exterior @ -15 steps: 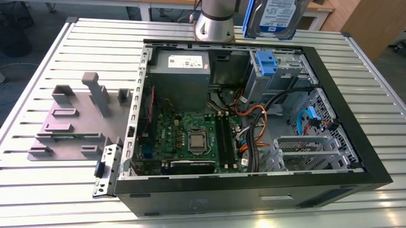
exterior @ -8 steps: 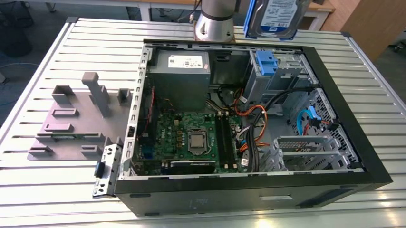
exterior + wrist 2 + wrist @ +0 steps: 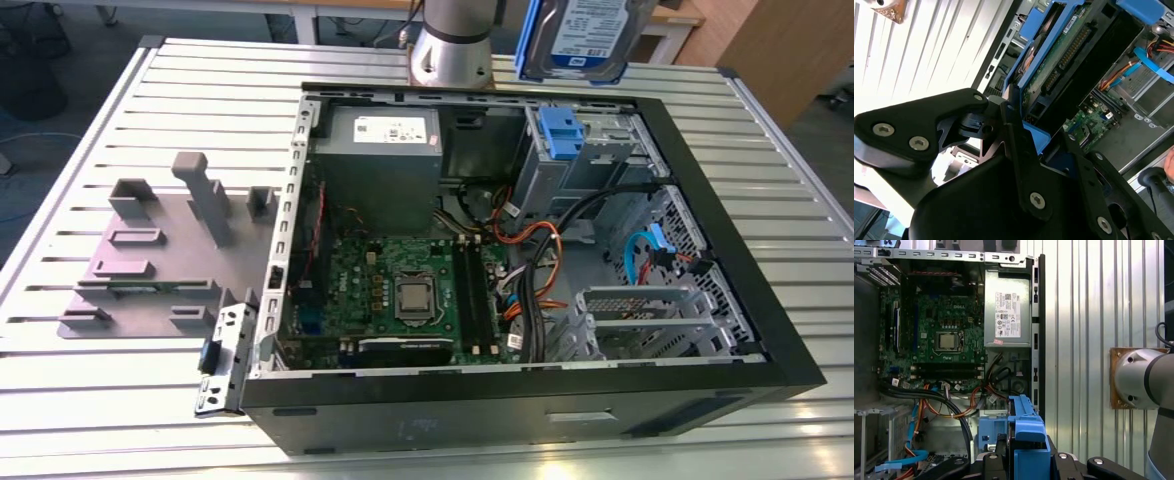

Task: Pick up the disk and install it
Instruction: 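Pick up the disk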

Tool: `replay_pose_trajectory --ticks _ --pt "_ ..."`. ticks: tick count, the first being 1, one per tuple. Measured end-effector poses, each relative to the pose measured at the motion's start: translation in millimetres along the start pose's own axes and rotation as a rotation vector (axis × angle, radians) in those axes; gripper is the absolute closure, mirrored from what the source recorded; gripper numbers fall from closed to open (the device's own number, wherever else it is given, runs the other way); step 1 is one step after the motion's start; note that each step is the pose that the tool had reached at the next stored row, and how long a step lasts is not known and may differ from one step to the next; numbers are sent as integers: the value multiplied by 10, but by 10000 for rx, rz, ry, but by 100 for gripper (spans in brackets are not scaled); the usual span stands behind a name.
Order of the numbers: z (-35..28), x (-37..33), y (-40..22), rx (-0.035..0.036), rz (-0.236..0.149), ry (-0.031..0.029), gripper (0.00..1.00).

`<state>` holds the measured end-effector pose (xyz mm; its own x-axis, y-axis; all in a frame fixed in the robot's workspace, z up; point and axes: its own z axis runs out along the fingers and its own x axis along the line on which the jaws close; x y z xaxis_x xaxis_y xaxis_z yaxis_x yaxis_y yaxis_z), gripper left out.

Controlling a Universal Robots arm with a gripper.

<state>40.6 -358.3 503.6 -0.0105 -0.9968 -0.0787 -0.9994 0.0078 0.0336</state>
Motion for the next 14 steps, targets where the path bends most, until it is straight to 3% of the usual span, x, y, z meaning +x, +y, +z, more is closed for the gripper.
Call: replay_pose_trajectory --ticks 14 --pt "-1 -1 -46 0 0 -1 63"
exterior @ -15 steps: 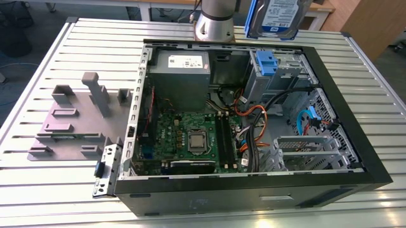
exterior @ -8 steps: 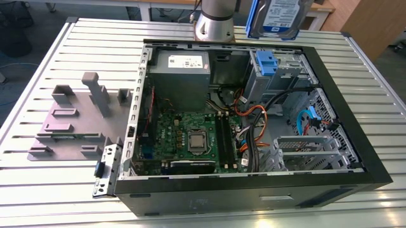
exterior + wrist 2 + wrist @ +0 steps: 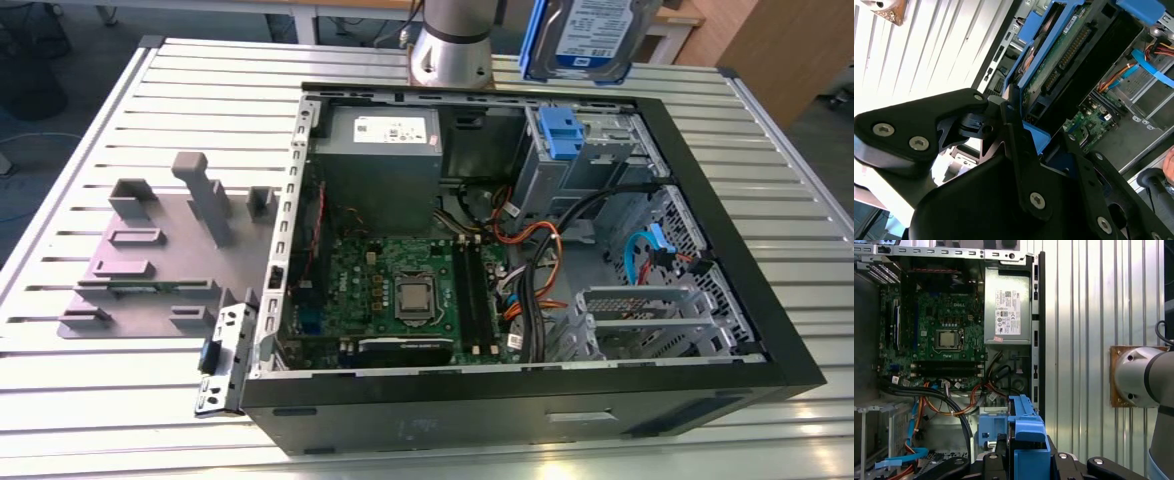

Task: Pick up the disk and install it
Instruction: 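Pick up the disk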

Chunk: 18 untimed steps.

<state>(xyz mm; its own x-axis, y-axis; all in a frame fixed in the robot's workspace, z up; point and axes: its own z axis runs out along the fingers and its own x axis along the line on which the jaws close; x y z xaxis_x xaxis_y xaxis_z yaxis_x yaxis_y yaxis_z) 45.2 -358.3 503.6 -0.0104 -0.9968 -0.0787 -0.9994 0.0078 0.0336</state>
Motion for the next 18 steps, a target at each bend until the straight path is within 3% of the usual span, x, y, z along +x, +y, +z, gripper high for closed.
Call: replay_pose_trajectory --ticks 18 --pt "-2 -1 -57 0 0 0 63"
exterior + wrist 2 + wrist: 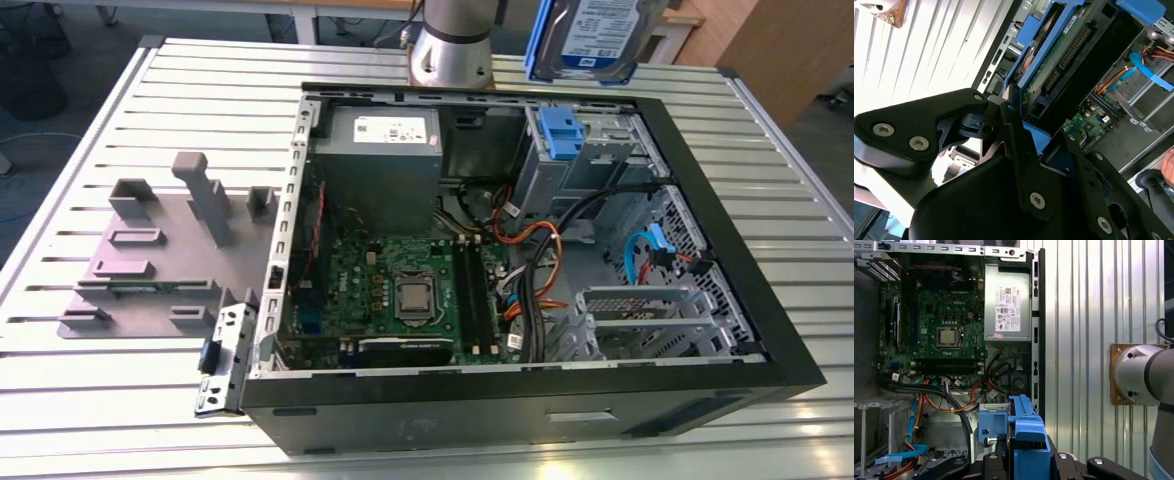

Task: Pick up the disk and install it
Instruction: 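Pick up the disk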

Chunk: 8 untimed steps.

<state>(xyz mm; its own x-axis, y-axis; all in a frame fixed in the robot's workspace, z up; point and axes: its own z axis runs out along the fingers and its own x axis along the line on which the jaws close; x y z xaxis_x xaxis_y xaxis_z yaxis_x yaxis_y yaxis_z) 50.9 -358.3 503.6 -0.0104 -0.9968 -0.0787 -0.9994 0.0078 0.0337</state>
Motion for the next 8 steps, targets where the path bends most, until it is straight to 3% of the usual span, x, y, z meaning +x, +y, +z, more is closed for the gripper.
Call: replay_pose_trajectory --ticks 8 --pt "-1 0 -27 0 0 1 63"
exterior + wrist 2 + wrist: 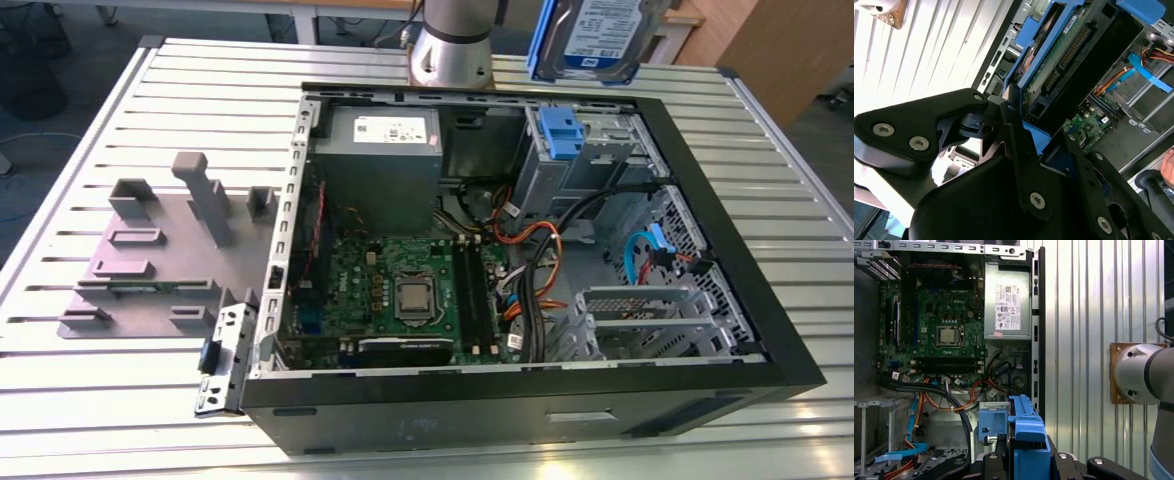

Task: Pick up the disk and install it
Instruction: 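Pick up the disk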

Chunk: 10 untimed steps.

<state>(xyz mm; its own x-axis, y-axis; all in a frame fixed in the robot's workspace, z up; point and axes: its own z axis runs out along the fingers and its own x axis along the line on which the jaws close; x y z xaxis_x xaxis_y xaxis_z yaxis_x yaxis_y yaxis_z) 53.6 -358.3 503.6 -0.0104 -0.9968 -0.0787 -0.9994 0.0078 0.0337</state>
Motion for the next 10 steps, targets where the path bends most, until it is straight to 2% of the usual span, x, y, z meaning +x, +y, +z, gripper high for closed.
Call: replay_pose_trajectory --ticks 10 --pt "-1 0 -33 0 0 0 63"
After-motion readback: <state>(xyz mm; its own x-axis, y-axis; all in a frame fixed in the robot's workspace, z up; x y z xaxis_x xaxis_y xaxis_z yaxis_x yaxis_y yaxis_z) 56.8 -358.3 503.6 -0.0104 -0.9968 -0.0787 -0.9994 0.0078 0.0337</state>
